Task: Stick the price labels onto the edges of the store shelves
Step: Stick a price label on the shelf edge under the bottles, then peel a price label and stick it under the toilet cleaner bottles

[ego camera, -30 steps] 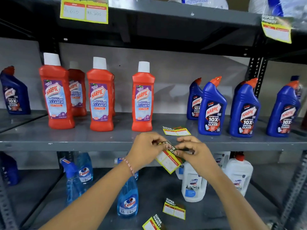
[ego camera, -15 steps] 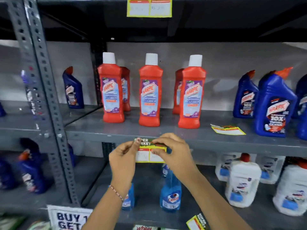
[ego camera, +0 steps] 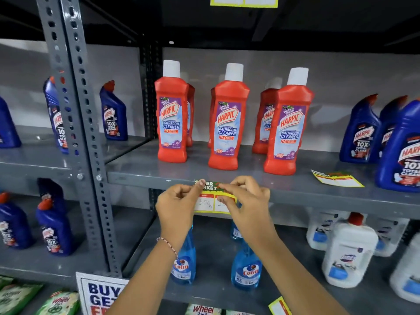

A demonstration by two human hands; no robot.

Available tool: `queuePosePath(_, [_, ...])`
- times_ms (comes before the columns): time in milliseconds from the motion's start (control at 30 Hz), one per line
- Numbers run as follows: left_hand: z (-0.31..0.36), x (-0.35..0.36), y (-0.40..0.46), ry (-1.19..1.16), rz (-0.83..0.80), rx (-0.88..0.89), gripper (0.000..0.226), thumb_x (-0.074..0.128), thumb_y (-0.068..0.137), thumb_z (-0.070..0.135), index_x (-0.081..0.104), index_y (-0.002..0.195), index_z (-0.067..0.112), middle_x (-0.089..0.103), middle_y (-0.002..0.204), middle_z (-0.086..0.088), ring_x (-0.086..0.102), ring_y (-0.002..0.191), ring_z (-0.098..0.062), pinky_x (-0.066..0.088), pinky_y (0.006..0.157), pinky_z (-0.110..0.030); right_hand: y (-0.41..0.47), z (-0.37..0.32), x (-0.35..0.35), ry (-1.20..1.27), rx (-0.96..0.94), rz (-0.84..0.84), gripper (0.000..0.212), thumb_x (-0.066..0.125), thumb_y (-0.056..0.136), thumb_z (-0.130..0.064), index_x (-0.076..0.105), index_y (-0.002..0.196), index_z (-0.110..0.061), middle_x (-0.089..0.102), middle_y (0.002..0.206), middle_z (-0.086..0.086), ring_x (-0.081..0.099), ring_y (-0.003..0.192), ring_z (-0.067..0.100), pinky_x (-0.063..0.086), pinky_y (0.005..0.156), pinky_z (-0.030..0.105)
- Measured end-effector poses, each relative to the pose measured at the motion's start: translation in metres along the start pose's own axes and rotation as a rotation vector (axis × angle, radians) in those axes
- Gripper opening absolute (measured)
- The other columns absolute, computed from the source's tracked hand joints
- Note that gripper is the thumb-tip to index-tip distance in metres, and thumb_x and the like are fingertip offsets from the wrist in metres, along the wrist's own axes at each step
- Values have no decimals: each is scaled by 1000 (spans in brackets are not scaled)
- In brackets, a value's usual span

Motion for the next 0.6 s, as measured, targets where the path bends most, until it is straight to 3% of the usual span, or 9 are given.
queuePosePath(100, [6, -10, 5, 114, 103, 62, 45, 86, 62, 37, 53, 55, 8, 54, 50, -8, 43, 47, -12, 42, 51, -30, -6, -1, -1, -59, -35, -7, 26, 63, 91, -17, 68, 114, -29, 51, 108, -6, 45, 96, 25, 29, 82, 12])
queuePosePath(167, [14, -12, 6, 136, 134, 103, 46, 88, 61, 31, 47, 60, 11, 47, 55, -2, 38, 50, -13, 40, 51, -25, -8, 1, -4, -106, -27, -5, 37, 61, 89, -7, 68, 116, -32, 51, 114, 0, 45, 98, 24, 29, 84, 19])
queuePosePath(267, [25, -7, 3, 150, 124, 194, 35, 84, 67, 17, 50, 68, 17, 53, 67, -2, 46, 58, -11, 45, 57, -16, -9, 4, -12, -226, -58, 40, 50, 66, 80, 2, 69, 112, -36, 54, 119, 7, 43, 98, 20, 33, 80, 36])
queuePosePath(367, [42, 4, -8, 154, 134, 323, 35, 72, 76, 0, 51, 67, 28, 61, 78, -6, 54, 64, -13, 48, 64, -15, -13, 13, -35, -202, -53, 89, 57, 59, 71, 10, 71, 111, -29, 56, 119, 6, 40, 99, 16, 33, 79, 39])
queuePosePath(500, [67, 52, -32, 50, -49, 369, 27, 63, 78, -8, 63, 76, 20, 64, 83, -5, 60, 70, -13, 45, 66, -8, -6, 41, -92, -104, 23, 190, 54, 51, 79, 7, 66, 117, -27, 60, 105, -2, 48, 95, 10, 28, 80, 33])
queuePosePath(600, [77, 120, -52, -30, -303, 264, 18, 63, 82, -4, 70, 91, 10, 67, 82, 1, 58, 64, 1, 46, 66, -6, 8, 89, -136, -144, 139, 233, 36, 60, 84, -5, 66, 114, -24, 67, 101, 0, 61, 94, 21, 46, 86, 45])
Point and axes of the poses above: each hand's wrist, its own y-axis towards the middle knuckle, its own x-axis out of the palm, z = x × y, the point moved 6 cm from there along y, towards the middle knuckle
